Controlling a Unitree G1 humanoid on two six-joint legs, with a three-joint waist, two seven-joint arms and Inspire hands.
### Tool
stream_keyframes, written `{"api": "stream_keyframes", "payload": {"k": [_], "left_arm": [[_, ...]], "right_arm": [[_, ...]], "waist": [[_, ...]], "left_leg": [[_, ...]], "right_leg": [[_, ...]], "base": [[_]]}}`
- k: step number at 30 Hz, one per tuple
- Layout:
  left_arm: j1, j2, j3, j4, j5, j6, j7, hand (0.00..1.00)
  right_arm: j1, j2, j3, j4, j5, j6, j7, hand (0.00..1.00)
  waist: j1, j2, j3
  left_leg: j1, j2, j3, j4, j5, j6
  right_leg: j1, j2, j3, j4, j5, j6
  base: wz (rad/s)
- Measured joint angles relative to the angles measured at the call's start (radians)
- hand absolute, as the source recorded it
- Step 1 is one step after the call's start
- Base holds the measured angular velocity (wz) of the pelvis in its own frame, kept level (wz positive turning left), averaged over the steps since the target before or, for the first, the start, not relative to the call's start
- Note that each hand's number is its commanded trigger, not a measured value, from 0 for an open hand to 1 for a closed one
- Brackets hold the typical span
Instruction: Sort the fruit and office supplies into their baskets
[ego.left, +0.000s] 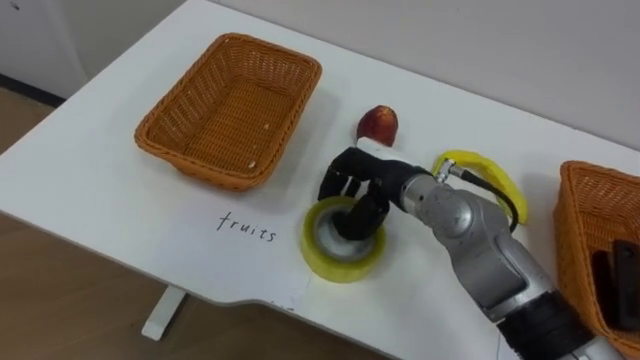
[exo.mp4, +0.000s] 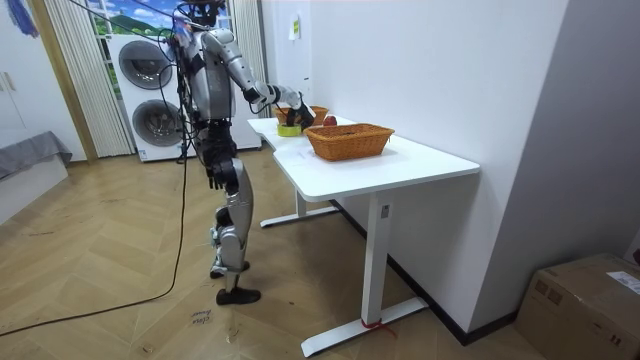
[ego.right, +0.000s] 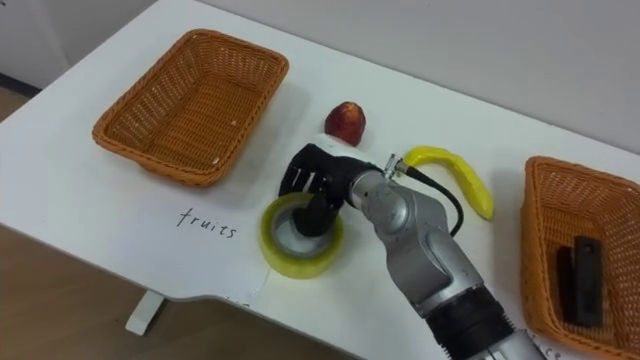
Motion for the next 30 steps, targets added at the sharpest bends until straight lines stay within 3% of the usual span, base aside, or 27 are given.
{"api": "stream_keyframes", "payload": {"k": [5, 8, 10, 15, 19, 25, 30], "left_arm": [[-0.005, 0.002, 0.001, 0.002, 0.0, -0.002, -0.002, 0.0], [0.0, -0.001, 0.012, 0.027, -0.001, -0.025, -0.001, 0.0], [0.007, -0.004, 0.051, 0.03, -0.003, -0.041, 0.002, 0.0], [0.028, 0.001, 0.064, 0.042, -0.007, -0.06, 0.008, 0.0], [0.028, 0.003, 0.061, 0.043, -0.007, -0.08, 0.018, 0.0], [0.031, 0.002, 0.061, 0.042, -0.01, -0.083, 0.018, 0.0], [0.044, 0.002, 0.061, 0.043, -0.021, -0.096, 0.018, 0.0]], "right_arm": [[0.0, -0.023, -0.001, -0.016, -0.005, -0.002, 0.02, 1.0], [0.001, -0.056, -0.029, -0.036, -0.009, -0.015, 0.021, 1.0], [0.01, -0.082, -0.093, -0.102, -0.011, -0.026, 0.02, 1.0], [0.015, -0.123, -0.208, -0.191, -0.001, -0.046, -0.023, 1.0], [0.024, -0.124, -0.262, -0.2, -0.005, -0.052, -0.031, 1.0], [0.052, -0.121, -0.353, -0.235, 0.034, -0.054, -0.054, 1.0], [0.052, -0.12, -0.357, -0.24, 0.07, -0.062, -0.09, 1.0]], "waist": [[-0.012, -0.001, -0.0012], [-0.035, 0.0, 0.0002], [-0.071, 0.005, 0.0032], [-0.11, 0.011, 0.0047], [-0.161, 0.009, 0.0013], [-0.178, 0.014, -0.005], [-0.192, 0.018, -0.008]], "left_leg": [[0.001, -0.002, 0.0, 0.003, 0.001, 0.002], [0.001, -0.002, 0.002, 0.011, 0.003, 0.004], [0.001, -0.002, 0.004, 0.012, 0.003, 0.005], [0.018, -0.001, 0.033, 0.009, 0.003, 0.004], [0.016, -0.001, 0.036, 0.002, 0.004, 0.002], [0.022, 0.001, 0.043, 0.01, 0.005, 0.002], [0.03, 0.0, 0.046, 0.011, 0.005, 0.002]], "right_leg": [[-0.001, -0.003, 0.005, 0.001, 0.0, 0.0], [0.0, -0.007, 0.009, 0.001, 0.0, 0.0], [0.0, -0.009, 0.018, 0.001, 0.0, 0.0], [0.003, -0.002, 0.052, 0.004, 0.001, 0.001], [0.002, 0.0, 0.055, 0.008, 0.002, 0.001], [0.001, -0.001, 0.056, 0.017, 0.002, 0.001], [0.004, -0.002, 0.058, 0.019, 0.002, 0.001]], "base": [[0.01], [0.0], [0.0], [-0.19], [-0.07], [-0.01], [0.0]]}}
